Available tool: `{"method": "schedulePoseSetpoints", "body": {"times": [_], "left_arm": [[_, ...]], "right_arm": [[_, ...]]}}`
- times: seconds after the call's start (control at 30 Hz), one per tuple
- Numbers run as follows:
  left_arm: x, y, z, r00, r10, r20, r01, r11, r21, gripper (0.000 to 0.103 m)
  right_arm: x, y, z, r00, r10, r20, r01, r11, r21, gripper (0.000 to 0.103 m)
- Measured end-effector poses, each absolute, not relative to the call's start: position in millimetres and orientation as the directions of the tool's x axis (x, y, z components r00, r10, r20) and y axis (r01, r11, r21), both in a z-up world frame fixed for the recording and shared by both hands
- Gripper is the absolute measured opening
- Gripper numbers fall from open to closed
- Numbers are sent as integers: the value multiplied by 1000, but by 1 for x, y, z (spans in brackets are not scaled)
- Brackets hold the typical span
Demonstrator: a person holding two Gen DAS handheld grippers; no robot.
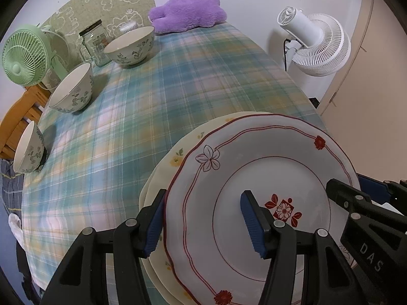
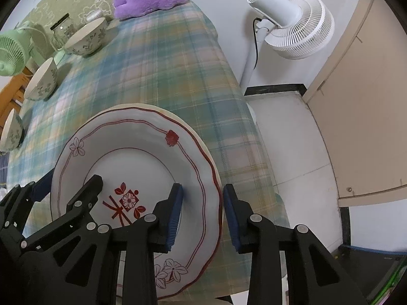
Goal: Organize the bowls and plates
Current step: 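Lift the red-rimmed plate and carry it over the flowered plate stack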
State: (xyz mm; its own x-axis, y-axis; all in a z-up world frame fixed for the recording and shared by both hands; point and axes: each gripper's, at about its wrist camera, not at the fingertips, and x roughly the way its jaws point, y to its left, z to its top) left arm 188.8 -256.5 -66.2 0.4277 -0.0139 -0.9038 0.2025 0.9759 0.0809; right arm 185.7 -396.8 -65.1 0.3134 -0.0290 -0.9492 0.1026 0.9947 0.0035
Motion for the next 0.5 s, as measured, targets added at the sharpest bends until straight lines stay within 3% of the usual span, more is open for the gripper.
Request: {"method": "schedulePoseSetpoints", "body": {"times": [0.5], "left_arm": [[187,-263,-71,440,72,-895,194,966,173,59]], "right_arm": [[190,-390,-66,291,-64,-955,95,995,-38,37]]}}
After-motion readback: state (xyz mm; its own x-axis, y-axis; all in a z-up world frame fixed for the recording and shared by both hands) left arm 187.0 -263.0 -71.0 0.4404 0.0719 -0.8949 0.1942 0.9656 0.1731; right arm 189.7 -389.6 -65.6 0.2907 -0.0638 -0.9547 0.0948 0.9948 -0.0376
